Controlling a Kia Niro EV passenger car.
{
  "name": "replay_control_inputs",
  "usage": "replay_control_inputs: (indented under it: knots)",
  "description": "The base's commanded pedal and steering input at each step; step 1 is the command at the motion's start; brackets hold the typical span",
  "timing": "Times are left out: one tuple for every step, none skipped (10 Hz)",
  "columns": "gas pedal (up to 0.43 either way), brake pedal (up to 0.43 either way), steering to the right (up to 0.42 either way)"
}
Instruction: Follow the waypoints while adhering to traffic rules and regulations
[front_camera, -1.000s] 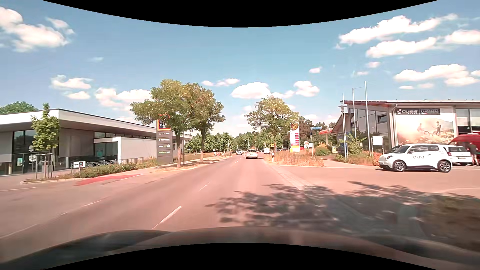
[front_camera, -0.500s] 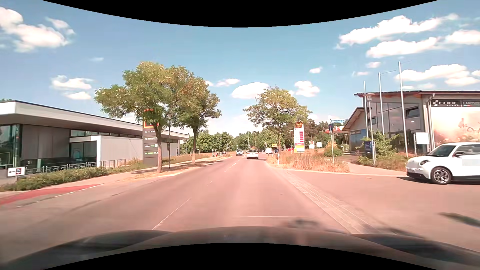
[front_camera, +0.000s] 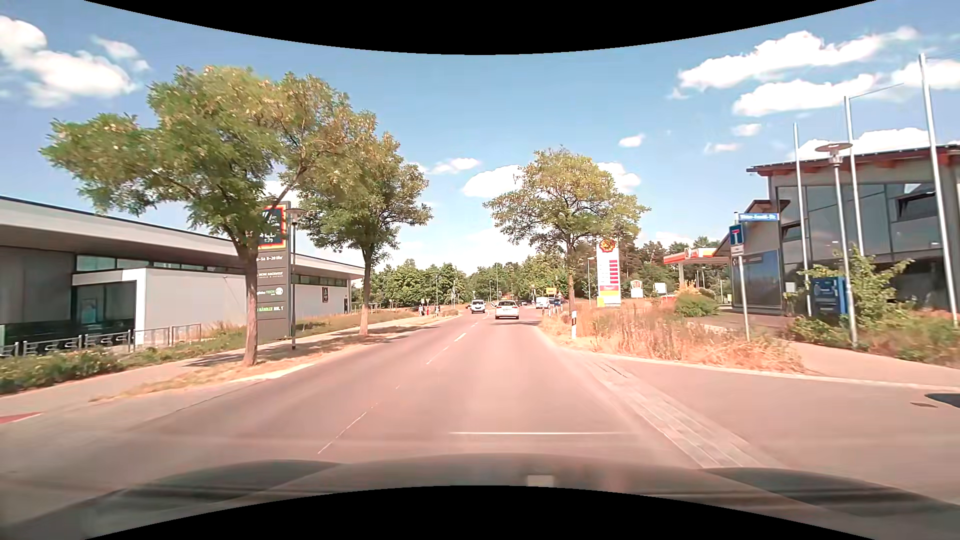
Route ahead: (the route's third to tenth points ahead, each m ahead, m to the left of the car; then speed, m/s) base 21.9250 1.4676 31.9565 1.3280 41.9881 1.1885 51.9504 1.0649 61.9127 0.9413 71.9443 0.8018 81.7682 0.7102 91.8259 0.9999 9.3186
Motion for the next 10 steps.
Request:
replay_control_inputs:
  knots:
    - [0.130,0.000,0.000]
    - [0.130,0.000,0.001]
    - [0.130,0.000,0.002]
    - [0.130,0.000,0.003]
    - [0.130,0.000,0.003]
    - [0.110,0.000,0.003]
    - [0.110,0.000,0.003]
    - [0.098,0.000,0.003]
    - [0.098,0.000,0.003]
    - [0.087,0.000,0.003]
